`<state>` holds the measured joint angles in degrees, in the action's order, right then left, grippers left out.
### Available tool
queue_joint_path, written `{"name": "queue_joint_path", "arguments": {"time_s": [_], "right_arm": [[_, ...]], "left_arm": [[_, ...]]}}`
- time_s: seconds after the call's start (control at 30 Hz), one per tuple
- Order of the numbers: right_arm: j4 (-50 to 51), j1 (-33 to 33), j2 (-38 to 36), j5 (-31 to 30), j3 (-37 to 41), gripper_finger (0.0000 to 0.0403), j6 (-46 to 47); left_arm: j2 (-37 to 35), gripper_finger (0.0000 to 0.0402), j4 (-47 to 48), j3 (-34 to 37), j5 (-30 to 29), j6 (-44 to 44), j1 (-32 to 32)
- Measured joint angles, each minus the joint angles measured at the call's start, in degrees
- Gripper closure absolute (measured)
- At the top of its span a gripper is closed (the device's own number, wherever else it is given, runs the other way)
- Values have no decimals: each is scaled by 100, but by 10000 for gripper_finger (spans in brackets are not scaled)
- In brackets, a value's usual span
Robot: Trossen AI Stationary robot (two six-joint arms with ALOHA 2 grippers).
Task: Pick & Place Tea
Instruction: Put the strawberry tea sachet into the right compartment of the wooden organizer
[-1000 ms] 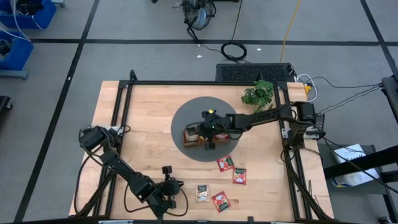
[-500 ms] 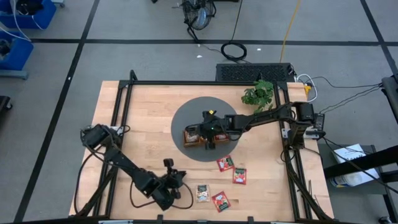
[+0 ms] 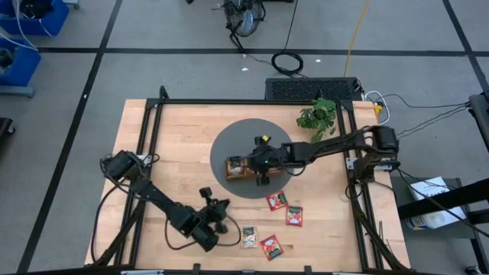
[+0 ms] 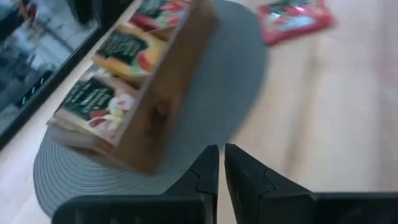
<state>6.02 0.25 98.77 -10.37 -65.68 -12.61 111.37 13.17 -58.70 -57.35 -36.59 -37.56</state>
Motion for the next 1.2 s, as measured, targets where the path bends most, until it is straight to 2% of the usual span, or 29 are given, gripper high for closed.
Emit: {"name": "queue_joint_path", "arguments": {"time_s": [0.13, 0.23, 0.3, 0.4, 0.5, 0.67, 0.77, 0.93, 1.2], "right_arm": [[-409, -6, -556, 421, 272, 359, -140], [-51, 9, -1001, 449, 532, 394, 15], [52, -44, -1380, 456, 944, 396, -22], [-504, -201, -1947, 598, 1865, 398, 37], [-1284, -243, -2559, 449, 2796, 401, 861], [-2133, 146, -3332, -339, 4125, 402, 1875], [-2756, 404, -3585, -516, 4694, 402, 2286], [-3486, 746, -3616, -444, 5302, 402, 2626], [-3513, 1346, -3614, -445, 5483, 403, 2843]], "left_arm": [[-2, 366, 2, 0, 336, -156, 335], [-2, 366, -41, 4, 466, -178, 478], [-2, 366, -67, 7, 471, -185, 534], [-2, 366, -136, 9, 479, -137, 593], [-2, 366, -101, 11, 518, -212, 699], [-2, 366, -55, 11, 674, -324, 948], [-2, 366, -94, 11, 697, -359, 1129], [-2, 366, -132, 11, 868, -340, 1473], [-2, 366, -515, 11, 1384, -111, 1513]]}}
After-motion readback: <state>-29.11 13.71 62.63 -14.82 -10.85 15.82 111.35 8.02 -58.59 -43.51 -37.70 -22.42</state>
